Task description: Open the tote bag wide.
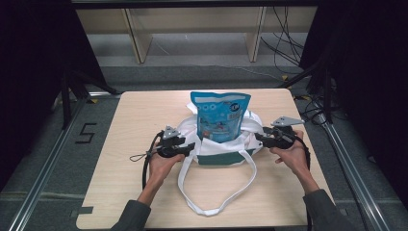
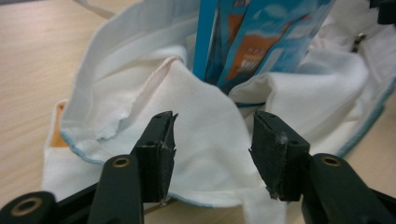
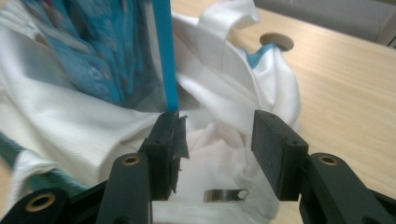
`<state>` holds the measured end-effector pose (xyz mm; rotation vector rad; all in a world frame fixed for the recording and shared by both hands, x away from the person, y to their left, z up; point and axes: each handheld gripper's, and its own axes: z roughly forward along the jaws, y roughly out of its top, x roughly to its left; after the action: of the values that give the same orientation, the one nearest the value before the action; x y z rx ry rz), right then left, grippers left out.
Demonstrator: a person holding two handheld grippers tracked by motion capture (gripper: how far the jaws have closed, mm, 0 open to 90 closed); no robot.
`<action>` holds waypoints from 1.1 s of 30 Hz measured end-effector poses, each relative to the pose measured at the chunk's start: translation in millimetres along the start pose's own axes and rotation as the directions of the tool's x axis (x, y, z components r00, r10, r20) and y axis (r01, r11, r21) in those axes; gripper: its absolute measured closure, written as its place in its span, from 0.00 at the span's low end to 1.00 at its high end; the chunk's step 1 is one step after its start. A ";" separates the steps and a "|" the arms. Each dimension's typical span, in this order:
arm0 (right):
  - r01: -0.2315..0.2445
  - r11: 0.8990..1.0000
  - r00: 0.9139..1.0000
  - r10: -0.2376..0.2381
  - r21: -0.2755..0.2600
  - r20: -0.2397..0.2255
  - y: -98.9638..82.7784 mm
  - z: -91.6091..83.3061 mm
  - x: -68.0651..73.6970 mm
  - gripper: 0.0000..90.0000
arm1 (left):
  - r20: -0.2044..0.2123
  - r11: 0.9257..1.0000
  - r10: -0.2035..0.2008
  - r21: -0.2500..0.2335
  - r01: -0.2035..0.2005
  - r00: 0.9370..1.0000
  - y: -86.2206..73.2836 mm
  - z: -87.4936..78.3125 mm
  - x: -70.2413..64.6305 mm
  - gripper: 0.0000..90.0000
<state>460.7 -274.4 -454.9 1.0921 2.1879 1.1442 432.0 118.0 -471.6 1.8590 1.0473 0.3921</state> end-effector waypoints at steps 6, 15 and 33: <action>-0.053 0.998 0.998 0.053 0.018 -0.021 -1.1 -15.6 10.6 0.53 | 0.010 1.000 0.025 -0.001 -0.025 1.000 -2.4 -23.4 -8.7 0.48; -0.033 0.999 0.999 0.033 0.008 -0.043 -2.5 -24.2 15.5 0.49 | 0.036 0.999 0.054 0.001 -0.055 0.998 -14.8 -44.6 -19.7 0.40; -0.017 1.000 0.999 0.018 0.021 -0.050 -27.2 -53.2 38.7 0.44 | 0.027 1.000 0.013 -0.020 -0.012 1.000 -53.5 -80.5 -22.2 0.32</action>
<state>389.9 -278.2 -448.3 1.1049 2.2367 1.1714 340.8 157.0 -472.0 1.8490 1.0107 0.3824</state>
